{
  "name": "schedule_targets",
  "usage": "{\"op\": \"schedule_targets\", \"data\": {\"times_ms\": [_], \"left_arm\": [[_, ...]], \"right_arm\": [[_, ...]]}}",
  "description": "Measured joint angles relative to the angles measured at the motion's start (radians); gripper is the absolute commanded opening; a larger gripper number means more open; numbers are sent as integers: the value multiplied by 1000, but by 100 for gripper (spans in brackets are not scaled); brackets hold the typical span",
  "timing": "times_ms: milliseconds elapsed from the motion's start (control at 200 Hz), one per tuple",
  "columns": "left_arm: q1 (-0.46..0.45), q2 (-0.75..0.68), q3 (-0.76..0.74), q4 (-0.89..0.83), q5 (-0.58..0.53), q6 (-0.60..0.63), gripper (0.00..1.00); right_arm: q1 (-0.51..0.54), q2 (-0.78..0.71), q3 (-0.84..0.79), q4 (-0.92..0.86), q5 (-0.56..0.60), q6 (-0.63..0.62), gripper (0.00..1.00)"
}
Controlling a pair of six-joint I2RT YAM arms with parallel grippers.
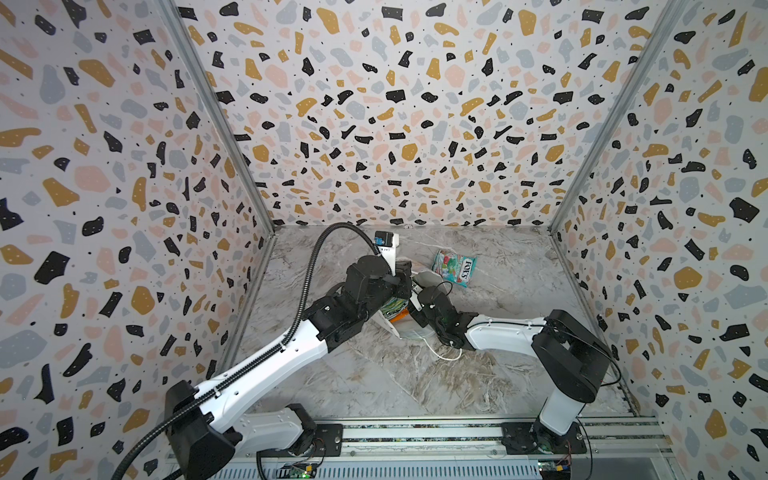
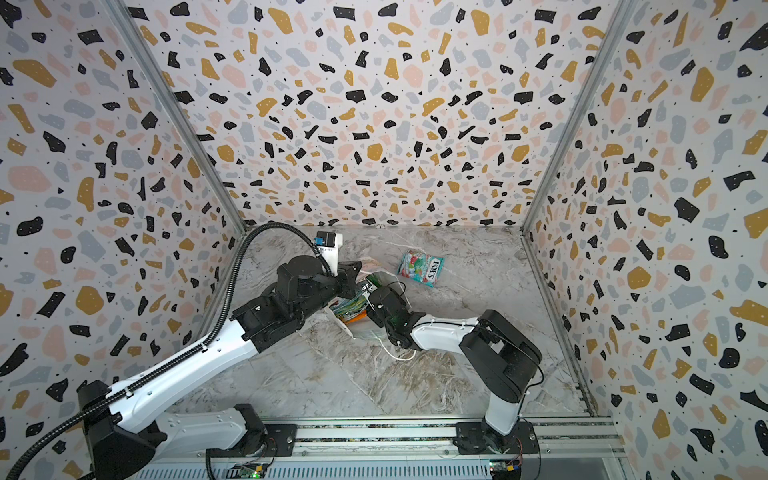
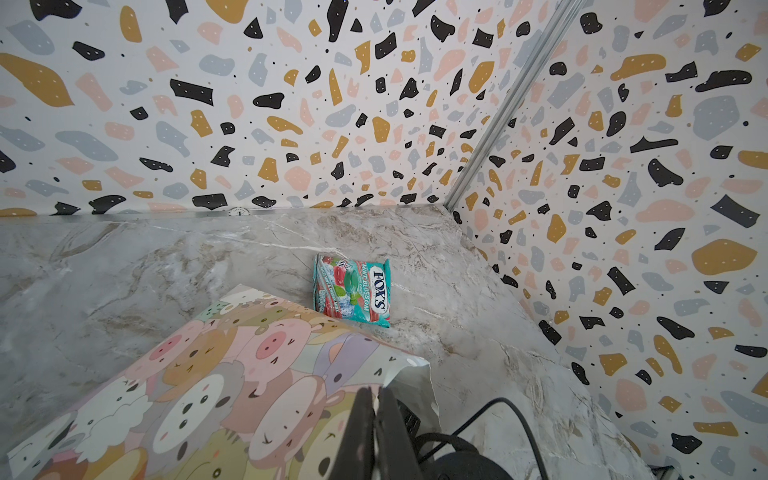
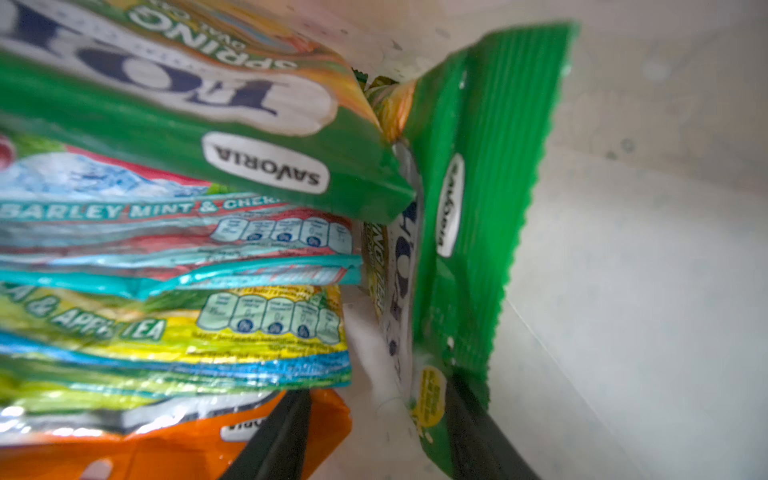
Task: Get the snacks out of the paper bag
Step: 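Reach the right gripper into the bag toward the green Spring Tea pack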
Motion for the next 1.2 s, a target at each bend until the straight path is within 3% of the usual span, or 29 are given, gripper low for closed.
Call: {"op": "schedule_targets", "data": {"times_ms": [310, 696, 781, 896, 1031, 1091, 1196], "left_arm": [[0, -1, 0, -6, -5, 0, 0], [0, -2, 0, -8, -4, 0, 0], [0, -2, 0, -8, -4, 0, 0], [0, -3, 0, -9, -5, 0, 0], [0, -9, 0, -10, -9, 0, 0], [0, -11, 0, -10, -11, 0, 0], [0, -11, 0, -10, -16, 1, 0]], "right_arm": [[3, -163, -34, -2, -44, -4, 64], [-1, -21, 13, -29, -28, -8, 59], [-4, 12, 37, -40, -25, -6, 52], [-7, 39, 59, -48, -29, 0, 24], [-9, 39, 60, -51, -53, -2, 7], [-11, 31, 56, -52, -70, -3, 0], [-13, -10, 35, -59, -102, -3, 0]]}}
